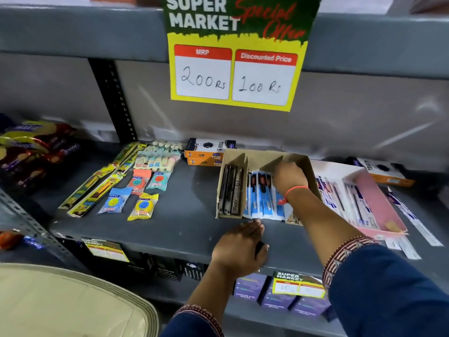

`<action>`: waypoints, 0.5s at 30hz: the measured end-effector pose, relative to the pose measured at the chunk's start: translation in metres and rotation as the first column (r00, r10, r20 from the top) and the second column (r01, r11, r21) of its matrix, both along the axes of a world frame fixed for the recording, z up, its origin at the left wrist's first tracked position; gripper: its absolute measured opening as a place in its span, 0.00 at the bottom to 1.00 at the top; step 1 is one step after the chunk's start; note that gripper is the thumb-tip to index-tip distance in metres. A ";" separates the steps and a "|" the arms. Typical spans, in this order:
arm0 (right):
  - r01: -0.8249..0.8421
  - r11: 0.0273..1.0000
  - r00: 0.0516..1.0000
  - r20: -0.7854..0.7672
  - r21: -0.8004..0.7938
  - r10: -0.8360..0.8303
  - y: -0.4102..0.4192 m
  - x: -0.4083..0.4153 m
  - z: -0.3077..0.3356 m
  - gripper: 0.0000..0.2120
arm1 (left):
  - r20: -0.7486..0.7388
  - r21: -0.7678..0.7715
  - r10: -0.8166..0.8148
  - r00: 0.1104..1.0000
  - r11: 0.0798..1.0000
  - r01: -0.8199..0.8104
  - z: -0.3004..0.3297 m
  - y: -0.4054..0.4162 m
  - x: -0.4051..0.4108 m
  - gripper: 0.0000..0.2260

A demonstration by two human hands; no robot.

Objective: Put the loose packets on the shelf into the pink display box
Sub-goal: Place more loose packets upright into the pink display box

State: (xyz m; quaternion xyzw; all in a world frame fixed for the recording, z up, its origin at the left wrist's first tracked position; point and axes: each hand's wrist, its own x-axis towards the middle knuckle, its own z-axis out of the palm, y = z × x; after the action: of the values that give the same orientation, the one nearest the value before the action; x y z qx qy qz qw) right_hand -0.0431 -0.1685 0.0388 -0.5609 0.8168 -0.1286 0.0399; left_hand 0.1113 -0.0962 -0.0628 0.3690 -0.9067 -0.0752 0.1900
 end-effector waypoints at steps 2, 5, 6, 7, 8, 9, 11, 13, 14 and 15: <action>0.037 0.997 0.998 0.048 -0.073 -0.034 0.009 -0.009 0.003 0.13 | 0.056 0.057 0.005 0.998 0.998 -0.008 -0.001 -0.002 -0.001 0.23; 0.094 0.971 0.988 0.141 -0.219 -0.064 0.028 -0.026 0.004 0.13 | 0.118 0.055 0.021 0.993 0.998 -0.028 -0.003 -0.004 -0.003 0.23; 0.119 0.957 0.982 0.172 -0.265 -0.075 0.035 -0.032 0.003 0.13 | 0.139 0.053 0.034 0.990 0.998 -0.041 -0.003 -0.004 -0.003 0.22; 0.141 0.943 0.976 0.203 -0.301 -0.081 0.041 -0.038 0.002 0.13 | 0.160 0.054 0.043 0.986 0.997 -0.052 -0.004 -0.004 -0.003 0.22; 0.158 0.932 0.971 0.223 -0.325 -0.087 0.050 -0.046 0.000 0.13 | 0.182 0.054 0.037 0.983 0.997 -0.048 -0.004 -0.003 -0.007 0.22; 0.160 0.927 0.971 0.223 -0.340 -0.086 0.057 -0.054 -0.002 0.13 | 0.202 0.051 0.020 0.979 0.998 -0.031 -0.005 -0.001 -0.012 0.23; 0.150 0.921 0.978 0.188 -0.359 -0.086 0.069 -0.069 -0.006 0.14 | 0.213 0.033 -0.056 0.976 0.998 0.050 -0.004 0.009 -0.028 0.23; 0.172 0.899 0.981 0.152 -0.403 -0.120 0.081 -0.086 -0.008 0.14 | 0.198 0.029 -0.150 0.969 0.989 0.147 -0.002 0.022 -0.053 0.22; 0.197 0.882 0.978 0.150 -0.429 -0.146 0.088 -0.096 -0.008 0.14 | 0.184 0.033 -0.186 0.965 0.983 0.183 -0.003 0.029 -0.068 0.22; 0.232 0.861 0.971 0.168 -0.452 -0.173 0.093 -0.105 -0.006 0.14 | 0.171 0.036 -0.213 0.962 0.977 0.210 -0.004 0.033 -0.080 0.22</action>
State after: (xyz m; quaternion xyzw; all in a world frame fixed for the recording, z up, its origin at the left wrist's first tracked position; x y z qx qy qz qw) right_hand -0.1480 -0.0755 0.0323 -0.4561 0.8119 -0.3594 -0.0608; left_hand 0.0316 -0.0627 -0.0664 0.2770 -0.9533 -0.0702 0.0977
